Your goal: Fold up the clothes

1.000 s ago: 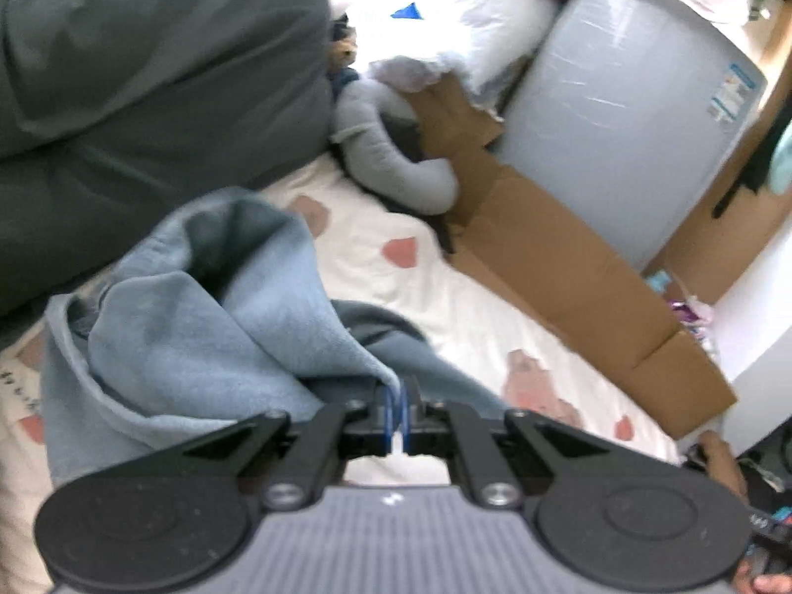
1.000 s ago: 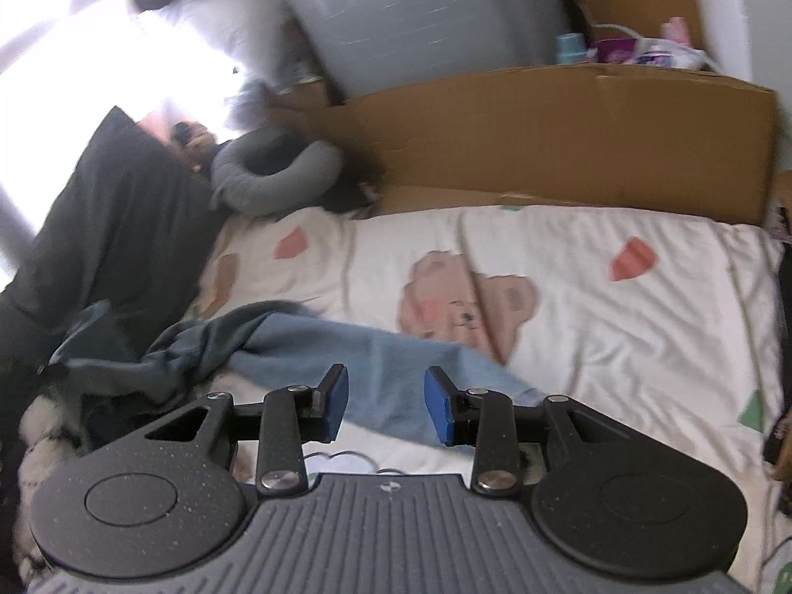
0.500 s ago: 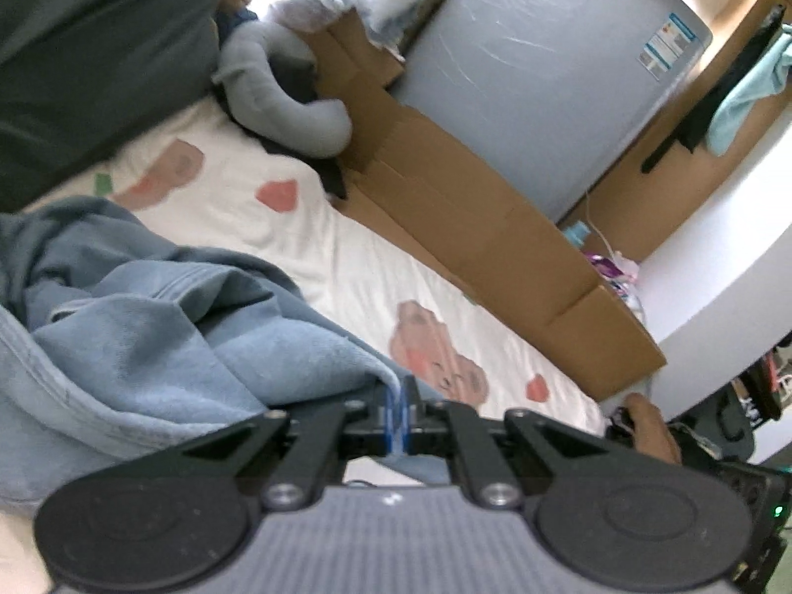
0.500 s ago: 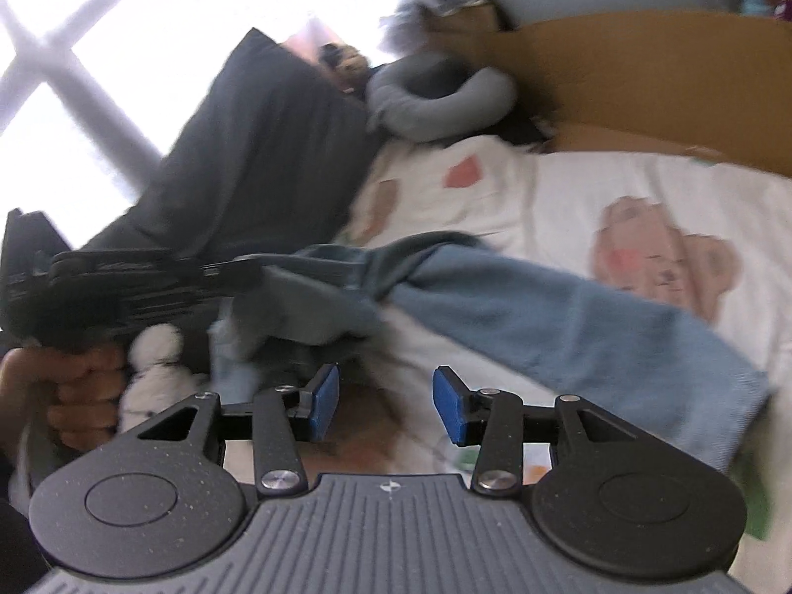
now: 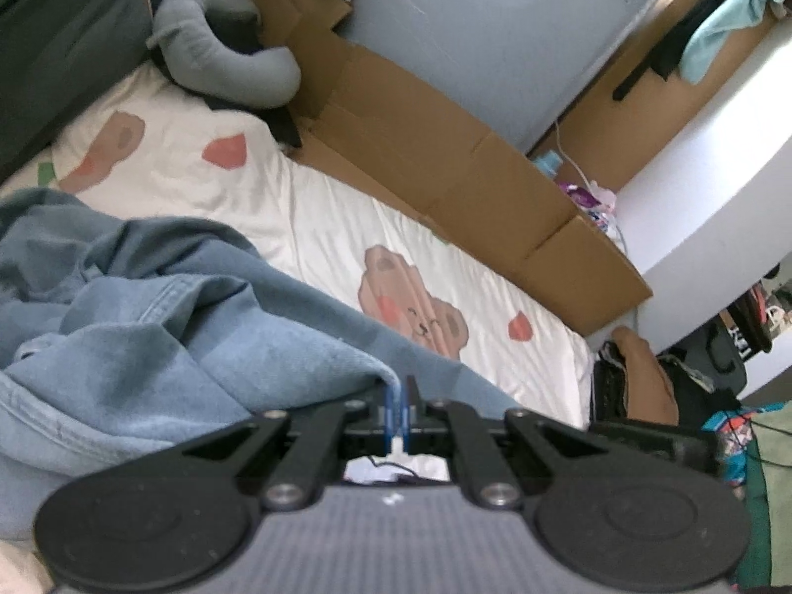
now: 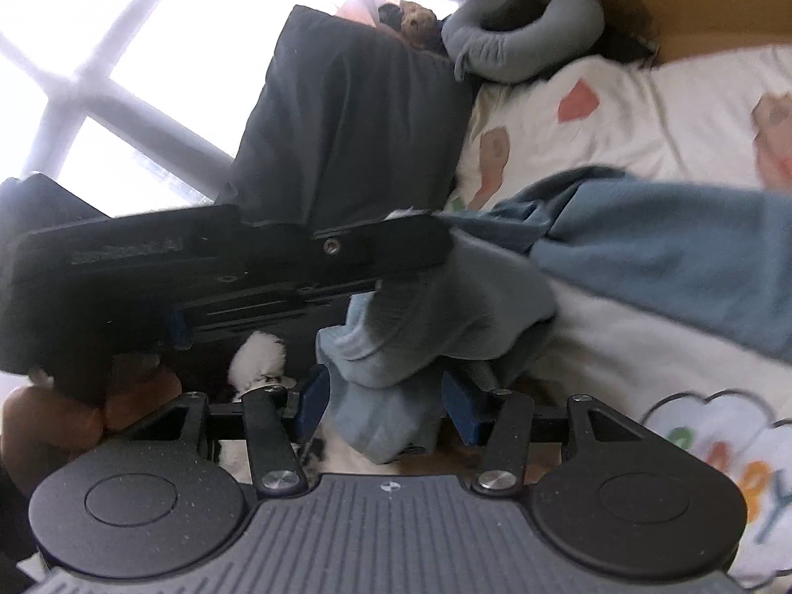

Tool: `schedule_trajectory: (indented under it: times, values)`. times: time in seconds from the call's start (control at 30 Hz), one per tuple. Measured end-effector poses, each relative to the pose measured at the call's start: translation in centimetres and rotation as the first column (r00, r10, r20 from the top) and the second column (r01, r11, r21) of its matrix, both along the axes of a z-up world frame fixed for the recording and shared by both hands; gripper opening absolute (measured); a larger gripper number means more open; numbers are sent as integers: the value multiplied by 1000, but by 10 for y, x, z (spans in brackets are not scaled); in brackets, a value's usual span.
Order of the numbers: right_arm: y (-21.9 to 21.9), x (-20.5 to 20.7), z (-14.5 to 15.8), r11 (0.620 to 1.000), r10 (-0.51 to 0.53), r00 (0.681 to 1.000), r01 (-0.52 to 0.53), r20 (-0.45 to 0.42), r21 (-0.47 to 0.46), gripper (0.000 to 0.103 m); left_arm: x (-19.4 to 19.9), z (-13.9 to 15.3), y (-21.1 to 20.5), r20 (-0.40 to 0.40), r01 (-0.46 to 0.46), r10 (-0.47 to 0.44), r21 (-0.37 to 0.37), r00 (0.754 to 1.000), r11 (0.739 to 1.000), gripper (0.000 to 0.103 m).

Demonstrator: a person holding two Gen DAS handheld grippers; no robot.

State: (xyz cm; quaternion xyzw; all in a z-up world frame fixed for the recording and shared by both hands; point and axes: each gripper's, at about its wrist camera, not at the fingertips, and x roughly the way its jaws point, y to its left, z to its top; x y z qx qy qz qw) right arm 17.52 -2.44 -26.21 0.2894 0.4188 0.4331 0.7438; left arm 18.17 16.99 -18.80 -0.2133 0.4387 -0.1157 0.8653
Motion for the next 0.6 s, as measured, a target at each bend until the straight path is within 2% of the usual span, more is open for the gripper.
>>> schedule_trajectory:
  times: [0.07, 0.13, 0.17, 0.2, 0.33, 0.43, 0.57, 0.6]
  values:
    - [6, 2, -9, 1000, -23, 999, 23, -25, 18, 56, 1, -4, -2, -10, 6, -6, -5, 1000, 1000, 3]
    - [7, 5, -20, 997, -43, 996, 48, -83, 63, 45, 2, -7, -5, -19, 11, -12, -8, 1000, 1000, 3]
    - [7, 6, -24, 996, -45, 994, 53, -104, 76, 22, 2, -9, -5, -22, 12, -12, -4, 1000, 1000, 3]
    - [7, 7, -26, 996, -44, 993, 52, -108, 73, 6, 2, -10, -5, -24, 13, -13, 0, 1000, 1000, 4]
    - [-1, 4, -31, 997, -61, 991, 65, -119, 34, 2, 1, -12, 0, -34, 18, -19, -19, 999, 1000, 4]
    - [-11, 0, -35, 997, -84, 989, 83, -124, -9, 1, -5, -3, 11, -19, -12, 12, 17, 1000, 1000, 17]
    - [-28, -4, -34, 993, -108, 987, 102, -119, -57, 1, -18, 9, 43, 3, -77, 77, 104, 997, 992, 51]
    - [-33, -4, -33, 992, -114, 986, 107, -118, -67, 1, -21, 9, 54, -3, -104, 106, 133, 994, 986, 53]
